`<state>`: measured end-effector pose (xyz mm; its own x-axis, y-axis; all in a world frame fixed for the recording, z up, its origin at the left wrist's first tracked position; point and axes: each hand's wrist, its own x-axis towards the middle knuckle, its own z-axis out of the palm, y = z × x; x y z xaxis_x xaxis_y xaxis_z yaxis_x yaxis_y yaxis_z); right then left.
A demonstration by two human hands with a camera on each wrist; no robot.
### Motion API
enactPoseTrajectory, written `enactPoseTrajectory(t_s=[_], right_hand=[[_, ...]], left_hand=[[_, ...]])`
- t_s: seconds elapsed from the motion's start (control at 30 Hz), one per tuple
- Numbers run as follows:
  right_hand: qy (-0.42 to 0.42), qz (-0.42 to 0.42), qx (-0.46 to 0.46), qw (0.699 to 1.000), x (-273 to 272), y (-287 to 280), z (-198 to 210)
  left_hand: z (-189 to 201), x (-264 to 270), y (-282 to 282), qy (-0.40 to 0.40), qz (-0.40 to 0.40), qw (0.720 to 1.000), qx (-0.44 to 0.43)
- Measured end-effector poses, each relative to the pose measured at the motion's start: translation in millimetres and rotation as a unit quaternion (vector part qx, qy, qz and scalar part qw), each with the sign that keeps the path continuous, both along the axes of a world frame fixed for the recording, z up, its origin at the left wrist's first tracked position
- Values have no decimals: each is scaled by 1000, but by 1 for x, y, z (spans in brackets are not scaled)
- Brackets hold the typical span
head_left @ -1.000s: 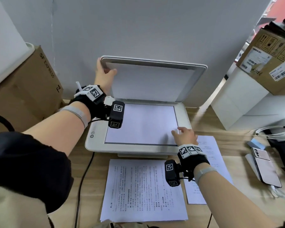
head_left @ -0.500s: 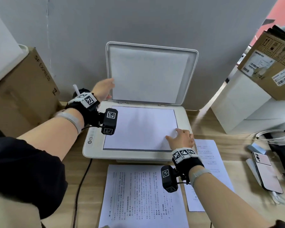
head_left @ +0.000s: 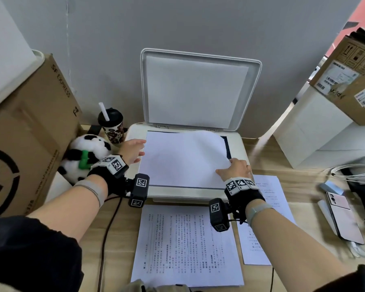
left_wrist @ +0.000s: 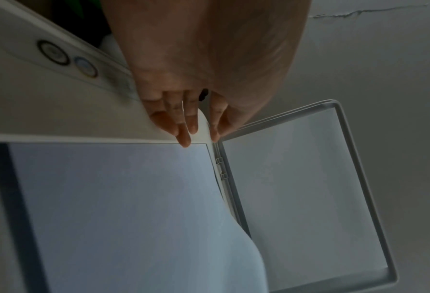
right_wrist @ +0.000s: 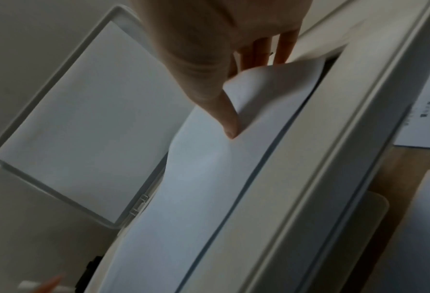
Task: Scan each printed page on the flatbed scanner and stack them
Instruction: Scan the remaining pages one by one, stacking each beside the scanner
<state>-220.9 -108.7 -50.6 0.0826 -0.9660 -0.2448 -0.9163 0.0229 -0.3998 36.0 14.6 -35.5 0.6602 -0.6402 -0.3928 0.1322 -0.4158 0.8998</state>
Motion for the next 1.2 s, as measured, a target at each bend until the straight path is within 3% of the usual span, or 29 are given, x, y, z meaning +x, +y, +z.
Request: enactPoseTrajectory(t_s=[0.1,0.23,0.47,0.6,0.7,0.87,0.97,1.1,1.2], right_hand=[[-130,-30,-16,991,-1,-2,1],[-188,-61,-103,975,-6,-5,6],[-412,-15,-110,904,-22,-14,16],[-432,-5,-100,896,-28,-15,26],[-455,-9,-91,886,-33,-17,32],[-495,-15,-51,867,-38,-17,36],[-525,-17,-33,850,-37,-11,43],[-488,16,-94,867,-38,-9,51],[-437,37,-137,888,-43,-12,55]], left_hand=[[-3,0,6,-7,1,1000,17],[0,-2,8,-15,-4,999,44],[4,-7,4,63,-34,994,77],[5,-10,0,134,-1,990,39],[10,-6,2,145,38,989,12],[20,-5,10,185,-8,982,31],[19,-6,14,165,-12,986,20],[25,-5,17,140,5,988,-70],[39,-4,20,166,27,974,-149]])
